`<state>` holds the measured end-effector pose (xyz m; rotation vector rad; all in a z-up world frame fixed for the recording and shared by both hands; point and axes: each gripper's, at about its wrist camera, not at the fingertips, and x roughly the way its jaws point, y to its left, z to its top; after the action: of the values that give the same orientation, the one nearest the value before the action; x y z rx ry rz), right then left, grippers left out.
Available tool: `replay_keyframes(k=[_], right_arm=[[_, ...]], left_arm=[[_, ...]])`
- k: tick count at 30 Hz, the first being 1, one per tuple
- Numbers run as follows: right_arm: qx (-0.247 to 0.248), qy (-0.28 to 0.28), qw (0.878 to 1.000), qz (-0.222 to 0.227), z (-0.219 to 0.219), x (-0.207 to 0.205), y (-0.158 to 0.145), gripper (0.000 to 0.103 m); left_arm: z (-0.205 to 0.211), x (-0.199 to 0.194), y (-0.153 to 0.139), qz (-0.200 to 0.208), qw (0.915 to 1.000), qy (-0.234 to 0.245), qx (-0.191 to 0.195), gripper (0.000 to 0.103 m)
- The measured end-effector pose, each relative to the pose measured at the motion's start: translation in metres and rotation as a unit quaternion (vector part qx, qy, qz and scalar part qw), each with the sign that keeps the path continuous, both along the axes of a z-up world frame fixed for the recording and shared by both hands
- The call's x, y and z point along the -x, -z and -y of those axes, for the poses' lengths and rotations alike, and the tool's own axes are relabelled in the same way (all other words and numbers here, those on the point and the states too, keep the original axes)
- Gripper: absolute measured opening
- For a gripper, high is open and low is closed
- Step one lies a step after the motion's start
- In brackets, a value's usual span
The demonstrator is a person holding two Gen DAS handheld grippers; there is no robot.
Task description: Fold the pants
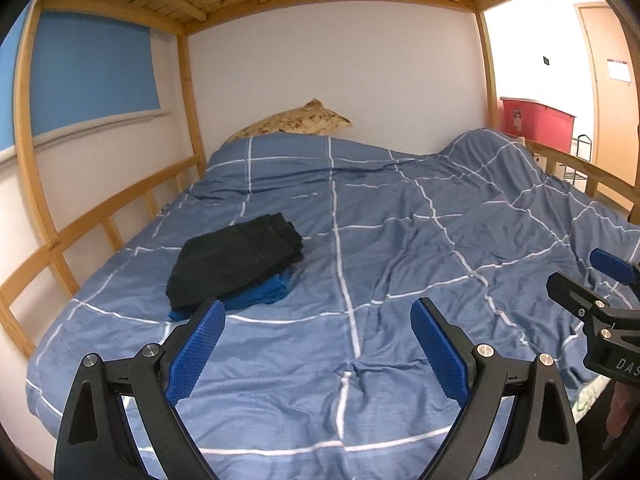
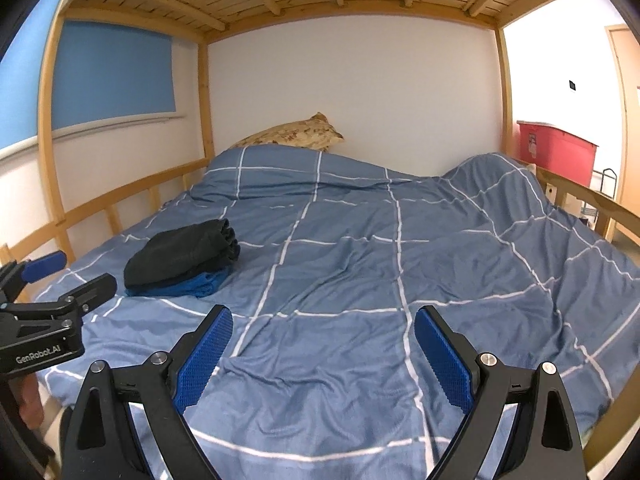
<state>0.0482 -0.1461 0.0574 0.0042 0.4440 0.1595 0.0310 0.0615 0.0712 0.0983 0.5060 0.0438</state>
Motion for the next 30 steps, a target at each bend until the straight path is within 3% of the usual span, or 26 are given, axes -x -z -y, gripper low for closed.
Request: replay_keyframes(k=[14, 30], right_arm=[[-0.022, 0.0, 1.0, 0.0, 0.02, 0.006, 0.001, 0.093], [-0.001, 0.009, 1.0, 0.011, 0.023, 0.01, -0.004, 0.093]], left_arm=[[0.011, 0.01, -0.001, 0.003, 0.9999, -0.01, 0.002, 0.095], [0.011, 0.014, -0.008, 0.01, 0.9997, -0.017, 0.012, 0.101]])
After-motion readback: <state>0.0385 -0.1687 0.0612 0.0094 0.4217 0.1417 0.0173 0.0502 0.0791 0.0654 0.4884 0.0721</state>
